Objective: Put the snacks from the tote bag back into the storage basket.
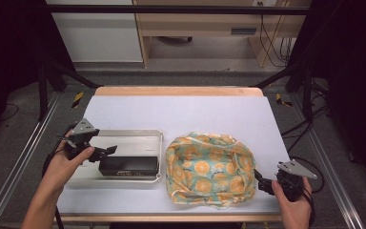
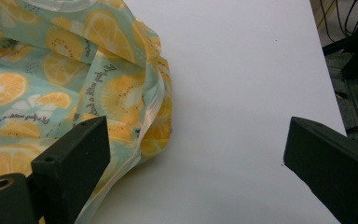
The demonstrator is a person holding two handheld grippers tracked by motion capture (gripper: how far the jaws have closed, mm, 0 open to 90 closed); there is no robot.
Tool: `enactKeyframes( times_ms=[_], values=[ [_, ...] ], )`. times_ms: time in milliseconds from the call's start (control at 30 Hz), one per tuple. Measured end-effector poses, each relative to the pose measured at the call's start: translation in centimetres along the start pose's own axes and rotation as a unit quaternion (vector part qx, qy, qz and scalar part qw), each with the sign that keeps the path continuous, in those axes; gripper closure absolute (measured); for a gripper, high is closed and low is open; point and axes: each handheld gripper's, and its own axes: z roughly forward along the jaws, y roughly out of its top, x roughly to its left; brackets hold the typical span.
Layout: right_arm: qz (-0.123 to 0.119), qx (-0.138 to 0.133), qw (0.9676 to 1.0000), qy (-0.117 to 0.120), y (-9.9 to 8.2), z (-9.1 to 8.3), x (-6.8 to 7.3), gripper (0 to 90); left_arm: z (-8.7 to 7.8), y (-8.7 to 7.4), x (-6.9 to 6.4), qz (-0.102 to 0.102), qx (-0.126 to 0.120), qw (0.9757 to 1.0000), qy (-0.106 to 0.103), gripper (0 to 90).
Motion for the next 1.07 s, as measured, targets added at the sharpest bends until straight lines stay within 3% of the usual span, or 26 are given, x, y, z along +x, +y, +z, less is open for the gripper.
enactKeyframes(
  times_ms=[233,433,633,900,1067],
  values=[
    [0.001,-0.002,1.0000,0.000,0.0,-0.1,0.0,7.7,-0.5,-1.3,1.5,-0.037,-0.011,0.9987,0.033,5.5],
    [0.000,-0.002,1.0000,0.000,0.0,-0.1,-0.1,7.7,-0.7,-2.5,2.8,-0.070,-0.023,0.9956,0.057,6.2],
    [-0.001,-0.002,1.0000,0.000,0.0,-0.1,-0.1,7.7,-0.8,-3.5,3.7,-0.082,-0.029,0.9935,0.074,7.5],
    [-0.003,-0.002,1.0000,0.005,0.1,-0.1,0.0,7.7,-0.3,-4.7,3.5,-0.081,-0.021,0.9917,0.098,8.1],
    [-0.004,-0.004,1.0000,0.004,0.1,-0.1,-0.2,7.7,-0.8,-4.7,3.4,-0.082,-0.030,0.9905,0.107,8.1]
  ],
)
